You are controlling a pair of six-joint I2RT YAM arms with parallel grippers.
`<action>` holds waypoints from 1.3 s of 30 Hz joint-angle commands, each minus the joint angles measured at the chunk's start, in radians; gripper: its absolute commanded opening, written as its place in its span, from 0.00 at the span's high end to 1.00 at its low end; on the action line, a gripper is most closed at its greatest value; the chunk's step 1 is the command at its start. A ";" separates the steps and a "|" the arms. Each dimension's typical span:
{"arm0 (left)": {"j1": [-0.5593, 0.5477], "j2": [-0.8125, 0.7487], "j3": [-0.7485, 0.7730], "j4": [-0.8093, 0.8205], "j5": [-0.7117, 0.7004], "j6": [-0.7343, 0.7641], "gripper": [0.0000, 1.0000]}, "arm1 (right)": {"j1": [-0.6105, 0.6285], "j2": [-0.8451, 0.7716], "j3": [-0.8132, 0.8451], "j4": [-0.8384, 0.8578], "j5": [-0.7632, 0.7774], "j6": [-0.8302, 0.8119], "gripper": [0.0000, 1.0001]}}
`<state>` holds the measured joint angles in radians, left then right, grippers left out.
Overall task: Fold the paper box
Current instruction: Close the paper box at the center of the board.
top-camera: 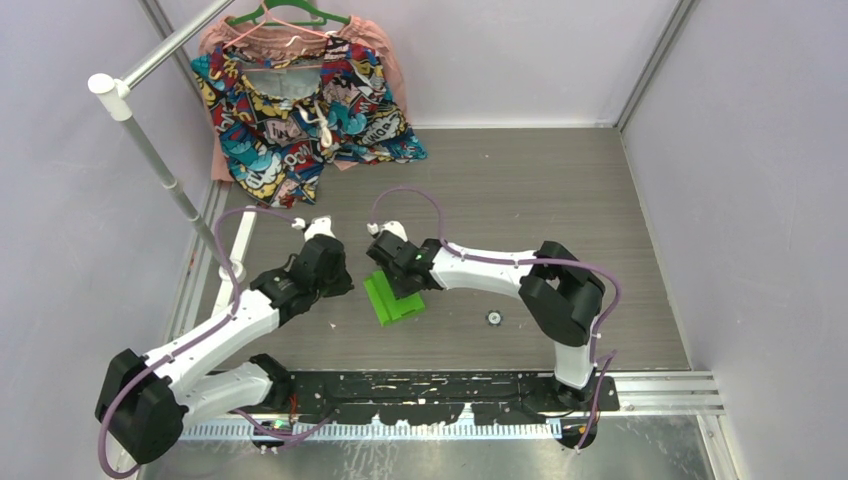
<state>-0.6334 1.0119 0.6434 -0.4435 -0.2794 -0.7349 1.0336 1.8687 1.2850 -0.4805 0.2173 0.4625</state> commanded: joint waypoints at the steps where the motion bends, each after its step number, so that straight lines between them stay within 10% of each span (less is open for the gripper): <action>1: 0.004 0.013 -0.021 0.047 0.037 -0.028 1.00 | 0.013 -0.038 0.020 -0.047 0.023 -0.031 0.75; 22: -0.191 0.164 -0.085 0.482 0.021 -0.069 1.00 | 0.069 -0.083 -0.217 0.091 -0.067 0.262 0.76; 39: -0.212 0.287 -0.010 0.269 -0.083 -0.068 1.00 | 0.074 -0.187 -0.288 0.058 0.012 0.317 0.79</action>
<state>-0.8391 1.2972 0.5892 -0.1108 -0.3077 -0.8223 1.0977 1.7012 1.0321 -0.3241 0.2085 0.7670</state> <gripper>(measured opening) 0.006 0.213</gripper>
